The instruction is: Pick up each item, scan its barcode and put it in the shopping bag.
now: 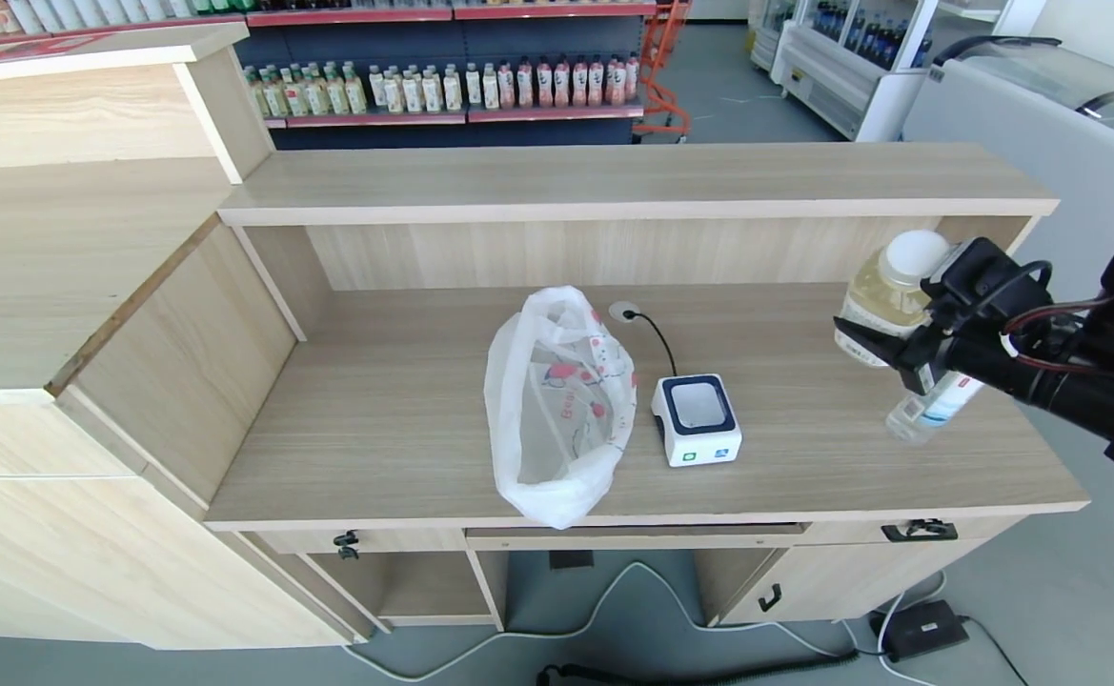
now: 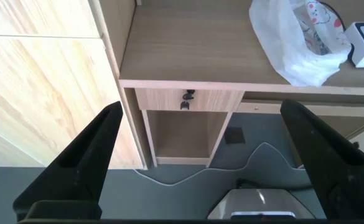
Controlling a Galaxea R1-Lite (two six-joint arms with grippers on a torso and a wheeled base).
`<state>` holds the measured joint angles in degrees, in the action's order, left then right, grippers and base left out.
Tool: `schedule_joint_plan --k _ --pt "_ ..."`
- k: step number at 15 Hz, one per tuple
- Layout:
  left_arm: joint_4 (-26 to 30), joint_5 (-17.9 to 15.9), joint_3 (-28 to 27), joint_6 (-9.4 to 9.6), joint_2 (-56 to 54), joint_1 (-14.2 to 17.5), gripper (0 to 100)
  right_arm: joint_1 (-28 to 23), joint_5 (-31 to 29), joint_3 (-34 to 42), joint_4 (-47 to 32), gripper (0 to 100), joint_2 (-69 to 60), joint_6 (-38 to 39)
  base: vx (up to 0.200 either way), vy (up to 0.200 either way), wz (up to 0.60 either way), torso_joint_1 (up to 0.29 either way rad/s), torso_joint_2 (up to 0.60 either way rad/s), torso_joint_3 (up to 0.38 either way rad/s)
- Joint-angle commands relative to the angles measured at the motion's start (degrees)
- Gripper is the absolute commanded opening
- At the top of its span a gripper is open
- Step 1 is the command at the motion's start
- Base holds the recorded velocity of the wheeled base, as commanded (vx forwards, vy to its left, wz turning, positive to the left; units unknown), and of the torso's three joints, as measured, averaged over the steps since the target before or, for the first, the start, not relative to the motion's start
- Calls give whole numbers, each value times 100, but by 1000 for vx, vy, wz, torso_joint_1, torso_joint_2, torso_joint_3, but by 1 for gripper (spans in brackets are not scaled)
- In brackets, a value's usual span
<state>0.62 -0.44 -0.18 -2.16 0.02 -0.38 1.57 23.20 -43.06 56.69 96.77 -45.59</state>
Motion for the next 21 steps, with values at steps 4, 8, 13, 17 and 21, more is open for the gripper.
schedule_joint_plan --k 4,8,13,17,21 --pt "-1 0 -8 -4 -2 3 100 150 80 184 765 0 615 -222 0 0 0 0 0 0" --pt "-1 0 1 -4 -2 3 100 159 238 254 1081 0 852 -486 0 0 0 0 0 0" --pt "-1 0 1 -4 -2 3 100 317 466 61 1468 0 1283 -872 0 0 0 0 0 0" --pt "-1 0 1 -4 -2 3 100 440 668 -62 1468 0 1547 -1593 0 0 0 0 0 0" --pt "-1 0 1 -4 -2 3 100 449 932 -265 1776 0 1986 -1839 0 0 0 0 0 0"
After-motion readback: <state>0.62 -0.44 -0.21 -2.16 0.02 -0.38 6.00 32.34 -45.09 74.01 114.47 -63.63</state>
